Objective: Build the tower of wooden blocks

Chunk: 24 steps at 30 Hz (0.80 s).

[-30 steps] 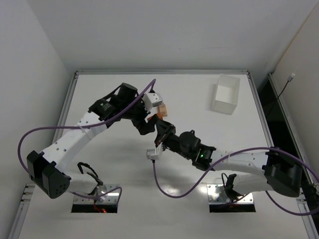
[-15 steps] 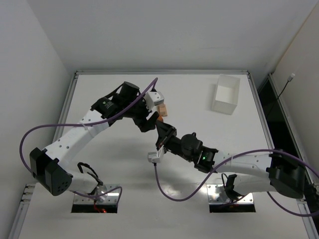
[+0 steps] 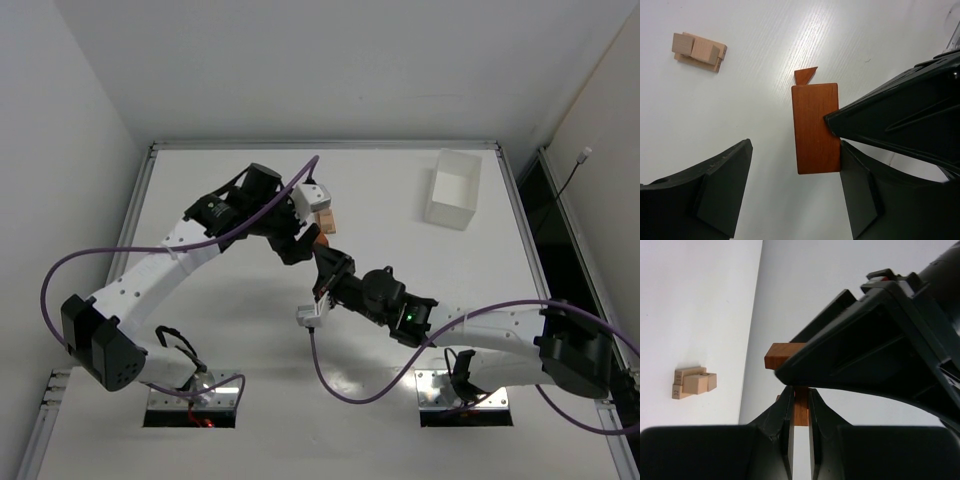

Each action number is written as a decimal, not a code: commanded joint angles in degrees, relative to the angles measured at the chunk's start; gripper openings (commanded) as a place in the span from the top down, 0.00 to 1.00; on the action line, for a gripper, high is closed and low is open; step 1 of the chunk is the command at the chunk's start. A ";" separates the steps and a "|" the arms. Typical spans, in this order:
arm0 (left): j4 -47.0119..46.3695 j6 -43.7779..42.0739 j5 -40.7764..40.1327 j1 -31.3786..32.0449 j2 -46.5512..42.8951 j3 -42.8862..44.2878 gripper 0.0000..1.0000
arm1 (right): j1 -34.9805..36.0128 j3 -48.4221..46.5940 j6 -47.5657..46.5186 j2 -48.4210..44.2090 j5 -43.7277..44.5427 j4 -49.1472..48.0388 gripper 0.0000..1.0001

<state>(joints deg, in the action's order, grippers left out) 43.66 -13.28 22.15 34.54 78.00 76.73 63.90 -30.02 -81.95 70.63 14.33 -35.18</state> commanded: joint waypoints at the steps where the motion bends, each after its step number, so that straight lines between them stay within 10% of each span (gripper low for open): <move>1: -1.82 -1.57 0.00 0.35 -0.13 3.25 0.35 | 0.35 0.14 1.97 -1.37 0.61 0.29 1.00; 24: 0.99 -2.10 2.11 0.35 1.46 3.78 0.34 | -0.18 0.14 2.50 -1.37 1.67 0.29 1.00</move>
<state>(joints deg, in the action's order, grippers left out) 44.62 -14.41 22.90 34.54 79.79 78.22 63.88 -29.80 -80.55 70.63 15.00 -32.88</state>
